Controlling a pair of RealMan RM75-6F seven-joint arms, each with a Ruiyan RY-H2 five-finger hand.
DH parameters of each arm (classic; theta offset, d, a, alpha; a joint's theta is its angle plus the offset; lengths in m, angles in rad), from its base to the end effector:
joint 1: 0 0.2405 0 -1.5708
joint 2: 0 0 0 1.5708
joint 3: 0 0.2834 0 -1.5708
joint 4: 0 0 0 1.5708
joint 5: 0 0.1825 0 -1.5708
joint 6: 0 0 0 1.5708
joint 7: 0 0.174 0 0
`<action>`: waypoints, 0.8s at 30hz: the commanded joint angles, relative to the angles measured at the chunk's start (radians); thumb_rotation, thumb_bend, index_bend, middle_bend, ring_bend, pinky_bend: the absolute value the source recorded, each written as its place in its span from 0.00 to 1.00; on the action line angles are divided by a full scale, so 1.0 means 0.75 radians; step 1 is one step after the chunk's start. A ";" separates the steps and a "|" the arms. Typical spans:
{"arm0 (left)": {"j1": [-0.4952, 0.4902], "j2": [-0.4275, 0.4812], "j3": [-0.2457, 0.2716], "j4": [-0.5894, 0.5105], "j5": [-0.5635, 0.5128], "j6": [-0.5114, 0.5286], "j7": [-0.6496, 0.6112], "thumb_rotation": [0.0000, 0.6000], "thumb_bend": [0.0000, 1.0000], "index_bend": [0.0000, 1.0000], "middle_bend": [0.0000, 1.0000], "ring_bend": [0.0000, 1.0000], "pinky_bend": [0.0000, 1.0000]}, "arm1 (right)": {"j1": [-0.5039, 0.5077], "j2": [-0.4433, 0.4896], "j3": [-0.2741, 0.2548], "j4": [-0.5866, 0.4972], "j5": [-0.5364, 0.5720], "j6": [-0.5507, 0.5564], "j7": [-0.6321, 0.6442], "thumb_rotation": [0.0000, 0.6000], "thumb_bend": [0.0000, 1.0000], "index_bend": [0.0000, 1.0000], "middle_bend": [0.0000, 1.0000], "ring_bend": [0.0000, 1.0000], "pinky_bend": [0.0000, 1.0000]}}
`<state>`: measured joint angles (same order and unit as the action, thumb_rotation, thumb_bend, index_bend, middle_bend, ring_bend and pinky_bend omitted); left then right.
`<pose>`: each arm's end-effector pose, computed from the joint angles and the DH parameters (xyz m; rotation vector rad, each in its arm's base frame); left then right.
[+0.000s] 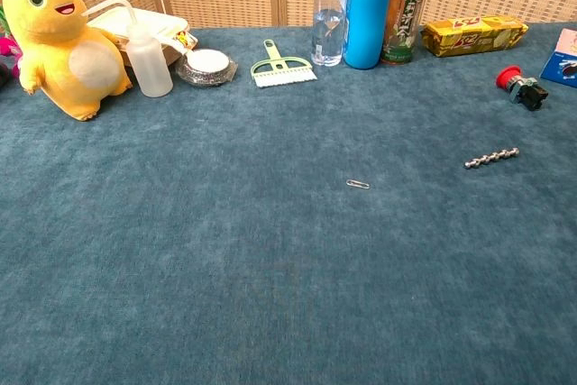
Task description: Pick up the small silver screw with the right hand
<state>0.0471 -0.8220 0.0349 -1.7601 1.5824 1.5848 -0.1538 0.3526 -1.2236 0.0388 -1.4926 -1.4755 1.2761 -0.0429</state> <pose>-0.3131 0.1531 0.2754 -1.3604 -0.9497 -0.8582 -0.2915 -0.2933 0.1374 1.6535 -0.8424 0.8986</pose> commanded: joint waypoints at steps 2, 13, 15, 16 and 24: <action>0.009 0.004 0.002 0.000 0.008 0.019 -0.008 1.00 0.36 0.00 0.00 0.00 0.05 | 0.005 -0.004 -0.001 0.001 -0.015 -0.011 0.016 1.00 0.12 0.00 0.00 0.00 0.00; 0.004 0.009 -0.007 0.004 -0.012 0.008 -0.029 1.00 0.36 0.00 0.00 0.00 0.05 | 0.185 -0.013 0.011 0.019 -0.077 -0.279 0.217 1.00 0.17 0.17 0.00 0.00 0.00; 0.003 0.011 -0.007 0.005 -0.019 0.004 -0.035 1.00 0.36 0.00 0.00 0.00 0.05 | 0.221 -0.028 0.020 0.033 -0.069 -0.333 0.227 1.00 0.22 0.24 0.00 0.00 0.00; 0.004 0.012 -0.009 0.007 -0.025 0.004 -0.039 1.00 0.36 0.00 0.00 0.00 0.05 | 0.249 -0.048 0.027 0.043 -0.060 -0.375 0.244 1.00 0.23 0.25 0.01 0.00 0.00; 0.008 0.016 -0.013 0.016 -0.041 0.003 -0.061 1.00 0.36 0.00 0.00 0.00 0.05 | 0.340 -0.163 0.051 0.199 0.016 -0.516 0.168 1.00 0.30 0.32 0.03 0.00 0.00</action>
<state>0.0531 -0.8099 0.0258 -1.7481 1.5520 1.5877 -0.1991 0.5948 -1.3288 0.0723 -1.3622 -1.4760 0.9025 0.0986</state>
